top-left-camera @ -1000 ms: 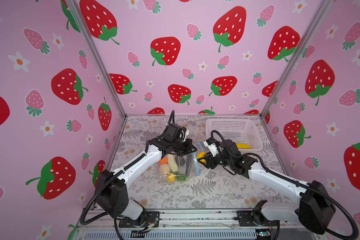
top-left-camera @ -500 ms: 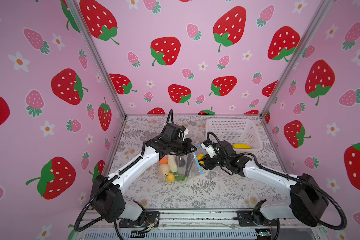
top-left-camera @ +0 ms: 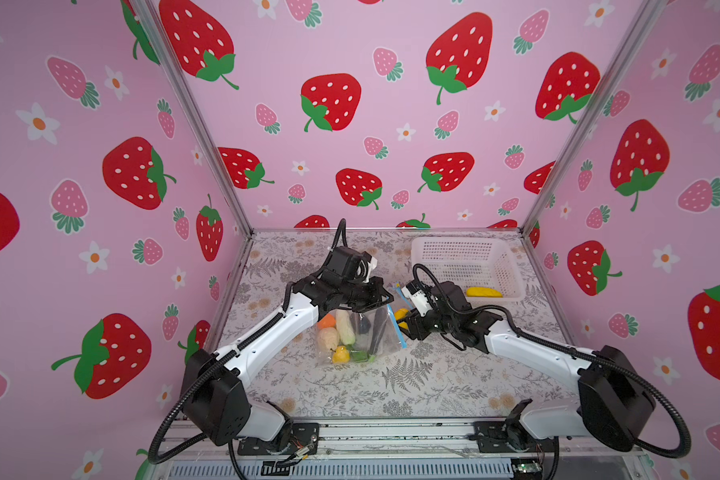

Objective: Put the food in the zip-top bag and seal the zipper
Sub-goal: 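Lower the yellow pepper into the bag and open the right gripper, then move the right gripper back over the basket toward the long yellow pepper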

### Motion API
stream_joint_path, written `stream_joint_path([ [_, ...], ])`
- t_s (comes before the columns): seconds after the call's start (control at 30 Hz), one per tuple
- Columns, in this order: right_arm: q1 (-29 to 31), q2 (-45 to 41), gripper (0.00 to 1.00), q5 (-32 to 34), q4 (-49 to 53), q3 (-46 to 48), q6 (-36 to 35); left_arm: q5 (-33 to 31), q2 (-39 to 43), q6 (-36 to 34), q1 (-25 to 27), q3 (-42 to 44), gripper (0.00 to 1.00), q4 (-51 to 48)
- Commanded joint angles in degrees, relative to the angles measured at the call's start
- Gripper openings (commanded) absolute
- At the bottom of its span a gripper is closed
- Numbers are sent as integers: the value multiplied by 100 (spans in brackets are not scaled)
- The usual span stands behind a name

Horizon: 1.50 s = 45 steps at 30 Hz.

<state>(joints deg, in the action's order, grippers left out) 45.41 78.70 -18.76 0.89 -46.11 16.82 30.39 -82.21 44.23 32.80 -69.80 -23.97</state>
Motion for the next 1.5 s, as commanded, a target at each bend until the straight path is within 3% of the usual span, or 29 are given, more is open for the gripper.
stream_joint_path([
  [0.0,27,20,61,63,-24,-20,-75,-5,74,16,26,54,0,94],
  [0.67,38,-70,73,300,168,-216,-117,15,171,43,25,196,0,191],
  [1.2,-58,-810,70,775,799,-583,-156,15,86,48,-10,201,0,140],
  [1.33,-142,-1067,70,1247,1200,-531,-494,73,66,96,-8,283,0,242],
  [1.47,-309,-1282,69,1283,1213,-449,-665,33,131,35,-11,348,0,230],
])
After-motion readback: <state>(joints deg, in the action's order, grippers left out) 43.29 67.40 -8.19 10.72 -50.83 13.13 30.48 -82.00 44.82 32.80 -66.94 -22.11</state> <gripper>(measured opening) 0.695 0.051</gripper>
